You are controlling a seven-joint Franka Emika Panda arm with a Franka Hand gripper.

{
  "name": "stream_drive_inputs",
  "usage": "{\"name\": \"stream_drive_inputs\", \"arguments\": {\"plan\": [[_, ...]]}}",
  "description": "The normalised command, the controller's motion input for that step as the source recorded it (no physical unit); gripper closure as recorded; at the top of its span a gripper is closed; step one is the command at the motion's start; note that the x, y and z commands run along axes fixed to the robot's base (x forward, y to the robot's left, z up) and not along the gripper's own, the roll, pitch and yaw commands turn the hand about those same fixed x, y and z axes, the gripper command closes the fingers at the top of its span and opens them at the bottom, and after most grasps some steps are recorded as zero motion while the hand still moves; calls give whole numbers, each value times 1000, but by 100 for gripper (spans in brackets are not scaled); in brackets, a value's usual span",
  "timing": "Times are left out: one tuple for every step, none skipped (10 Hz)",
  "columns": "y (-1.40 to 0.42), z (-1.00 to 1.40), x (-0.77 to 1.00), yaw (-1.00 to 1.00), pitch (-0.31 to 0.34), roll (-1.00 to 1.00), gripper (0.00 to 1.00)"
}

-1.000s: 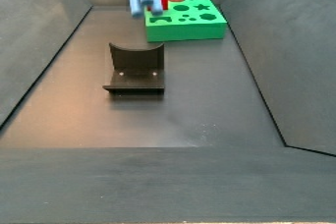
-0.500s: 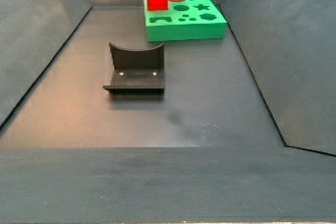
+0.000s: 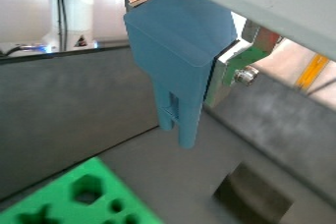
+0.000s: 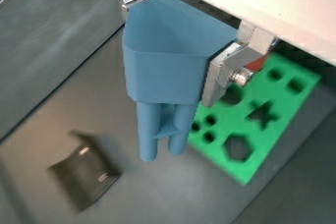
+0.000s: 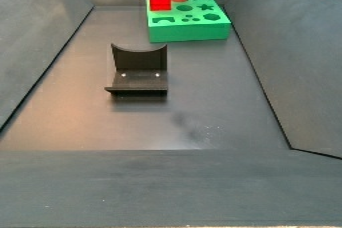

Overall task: Pick up the 3 prong object. Move up. Place the 3 prong object on the fixture. Regrasp the 3 prong object. Move to above the board. Insert the 3 prong object.
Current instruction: Move to above the board, then insert the 3 prong object.

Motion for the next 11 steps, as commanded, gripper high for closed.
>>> {"name": "stream_drive_inputs", "arguments": {"plan": [[-67, 46, -116, -182, -61, -1000, 100], [-30, 25, -87, -180, -62, -1000, 100], [7, 9, -62, -129, -47, -793, 100], [8, 14, -54, -82, -36, -573, 100], [7, 0, -40, -39, -27, -343, 100], [8, 4, -31, -27, -24, -263, 100], [0, -26, 0, 0, 0, 0, 100], [103, -60, 89, -54, 73, 0, 100], [414, -226, 174, -300, 91, -157, 100], [331, -426, 383, -406, 93, -229, 100], [166, -363, 486, -477, 0, -346, 100]]}}
